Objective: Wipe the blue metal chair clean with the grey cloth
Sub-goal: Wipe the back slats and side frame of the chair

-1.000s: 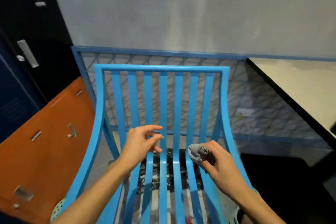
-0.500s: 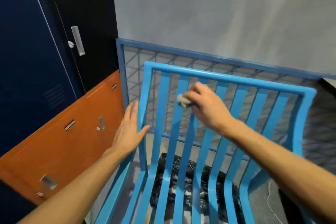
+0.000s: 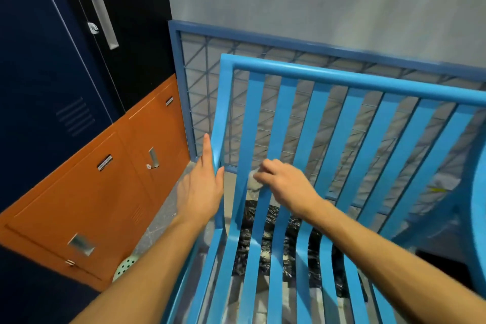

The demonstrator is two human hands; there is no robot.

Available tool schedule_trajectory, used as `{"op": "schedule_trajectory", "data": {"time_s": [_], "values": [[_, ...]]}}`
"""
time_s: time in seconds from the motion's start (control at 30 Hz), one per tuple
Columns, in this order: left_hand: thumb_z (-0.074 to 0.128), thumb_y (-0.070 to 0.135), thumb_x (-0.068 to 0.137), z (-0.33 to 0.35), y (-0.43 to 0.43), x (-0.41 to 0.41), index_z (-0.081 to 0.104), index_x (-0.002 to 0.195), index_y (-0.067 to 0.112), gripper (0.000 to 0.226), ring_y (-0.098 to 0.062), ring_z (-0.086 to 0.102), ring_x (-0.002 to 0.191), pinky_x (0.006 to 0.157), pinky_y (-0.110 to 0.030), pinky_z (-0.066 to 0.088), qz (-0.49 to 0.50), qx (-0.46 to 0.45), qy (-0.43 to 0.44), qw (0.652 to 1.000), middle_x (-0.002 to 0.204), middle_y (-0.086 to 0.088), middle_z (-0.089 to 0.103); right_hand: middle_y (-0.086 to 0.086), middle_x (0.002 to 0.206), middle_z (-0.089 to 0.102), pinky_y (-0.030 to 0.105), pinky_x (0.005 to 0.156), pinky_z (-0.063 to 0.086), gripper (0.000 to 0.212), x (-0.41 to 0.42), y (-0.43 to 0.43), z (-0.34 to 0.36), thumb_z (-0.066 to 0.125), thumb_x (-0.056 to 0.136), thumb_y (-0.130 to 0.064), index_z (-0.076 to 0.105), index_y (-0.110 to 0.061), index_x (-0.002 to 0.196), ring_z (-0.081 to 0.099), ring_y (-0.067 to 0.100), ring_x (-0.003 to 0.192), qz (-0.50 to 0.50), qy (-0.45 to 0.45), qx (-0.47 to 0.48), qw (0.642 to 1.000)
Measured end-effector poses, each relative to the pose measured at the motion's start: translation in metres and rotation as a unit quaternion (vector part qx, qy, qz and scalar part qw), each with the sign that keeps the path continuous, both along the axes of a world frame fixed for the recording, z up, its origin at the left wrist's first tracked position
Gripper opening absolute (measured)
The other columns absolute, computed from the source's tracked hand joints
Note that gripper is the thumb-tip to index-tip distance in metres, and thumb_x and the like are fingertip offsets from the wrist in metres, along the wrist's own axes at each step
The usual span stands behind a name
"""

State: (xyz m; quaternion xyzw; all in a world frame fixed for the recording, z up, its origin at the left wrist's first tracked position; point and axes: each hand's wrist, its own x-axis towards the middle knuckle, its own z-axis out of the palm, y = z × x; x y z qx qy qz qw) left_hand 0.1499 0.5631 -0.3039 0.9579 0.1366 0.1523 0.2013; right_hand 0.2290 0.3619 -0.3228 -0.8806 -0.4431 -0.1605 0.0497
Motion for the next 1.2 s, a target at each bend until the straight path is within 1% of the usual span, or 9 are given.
{"op": "schedule_trajectory", "data": {"time_s": [0.07,0.13,0.23,0.37,0.57,0.73,0.87,1.03,1.2], "values": [[0.041,0.039,0.104,0.001,-0.002,0.0,-0.014,0.156,0.025,0.077,-0.012,0.055,0.061,0.048,-0.029,0.046,0.003,0.003,0.001,1.0,0.093,0.001,0.061,0.004,0.089,0.057,0.032,0.053,0.046,0.013,0.008,0.0,0.036,0.062,0.086,-0.009,0.07,-0.011,0.096,0.054,0.022,0.077,0.018,-0.027,0.012,0.999],[0.043,0.037,0.104,0.002,-0.002,0.0,-0.013,0.157,0.024,0.078,-0.015,0.057,0.063,0.053,-0.034,0.051,0.005,0.002,0.001,1.0,0.09,0.002,0.057,0.008,0.089,0.058,0.03,0.055,0.041,0.026,0.024,-0.002,0.087,0.046,0.09,-0.018,0.071,-0.009,0.093,0.054,0.025,0.078,0.02,-0.083,0.051,0.995],[0.044,0.036,0.104,0.003,-0.004,0.001,-0.013,0.157,0.023,0.079,-0.017,0.058,0.066,0.055,-0.034,0.051,0.012,-0.001,0.003,1.0,0.091,0.001,0.056,0.01,0.096,0.059,0.038,0.061,0.045,0.025,0.05,-0.01,0.146,0.047,0.092,-0.016,0.071,-0.01,0.095,0.054,0.03,0.084,-0.007,-0.148,0.089,0.985],[0.045,0.035,0.103,0.003,-0.005,0.001,-0.013,0.156,0.023,0.079,-0.02,0.059,0.069,0.059,-0.038,0.053,0.013,0.009,0.004,1.0,0.096,-0.003,0.061,0.007,0.105,0.062,0.041,0.068,0.046,0.025,0.05,-0.017,0.12,0.047,0.093,-0.014,0.071,-0.013,0.098,0.053,0.029,0.091,0.013,-0.161,0.062,0.985],[0.045,0.036,0.103,0.001,-0.004,0.001,-0.011,0.157,0.023,0.079,-0.024,0.062,0.074,0.064,-0.042,0.055,0.022,0.021,0.005,1.0,0.1,-0.005,0.062,0.002,0.114,0.06,0.041,0.073,0.049,0.031,0.014,-0.021,0.006,0.067,0.082,-0.005,0.069,-0.019,0.109,0.055,0.026,0.102,0.036,-0.064,-0.009,0.997],[0.044,0.038,0.104,-0.001,-0.003,0.001,-0.01,0.157,0.024,0.077,-0.026,0.063,0.075,0.066,-0.044,0.056,0.02,0.029,0.013,0.999,0.099,-0.004,0.06,-0.001,0.121,0.056,0.036,0.086,0.038,0.034,-0.013,-0.027,-0.06,0.062,0.083,-0.011,0.067,-0.022,0.115,0.052,0.025,0.112,0.055,-0.025,-0.065,0.996],[0.045,0.038,0.103,-0.002,-0.002,0.003,-0.01,0.157,0.025,0.078,-0.025,0.063,0.074,0.066,-0.045,0.057,0.023,0.025,0.015,0.999,0.096,-0.003,0.06,-0.003,0.107,0.056,0.035,0.08,0.036,0.027,-0.039,-0.022,-0.115,0.069,0.081,-0.013,0.07,-0.022,0.106,0.054,0.023,0.1,0.035,0.03,-0.11,0.993],[0.046,0.038,0.103,-0.006,0.001,0.007,-0.01,0.157,0.026,0.078,-0.024,0.062,0.069,0.061,-0.044,0.057,0.02,0.034,0.015,0.999,0.088,-0.001,0.056,-0.003,0.1,0.06,0.032,0.063,0.046,0.045,-0.083,-0.005,-0.154,0.077,0.073,0.001,0.072,-0.021,0.112,0.057,0.022,0.085,-0.163,0.22,0.041,0.961],[0.045,0.037,0.102,-0.007,0.003,0.003,-0.01,0.156,0.029,0.077,-0.027,0.062,0.066,0.059,-0.044,0.057,0.016,0.029,0.014,0.999,0.087,0.001,0.055,-0.001,0.101,0.059,0.042,0.083,0.051,0.039,-0.086,-0.001,-0.137,0.059,0.081,0.006,0.071,-0.017,0.11,0.057,0.025,0.098,-0.12,0.355,0.03,0.927]]}}
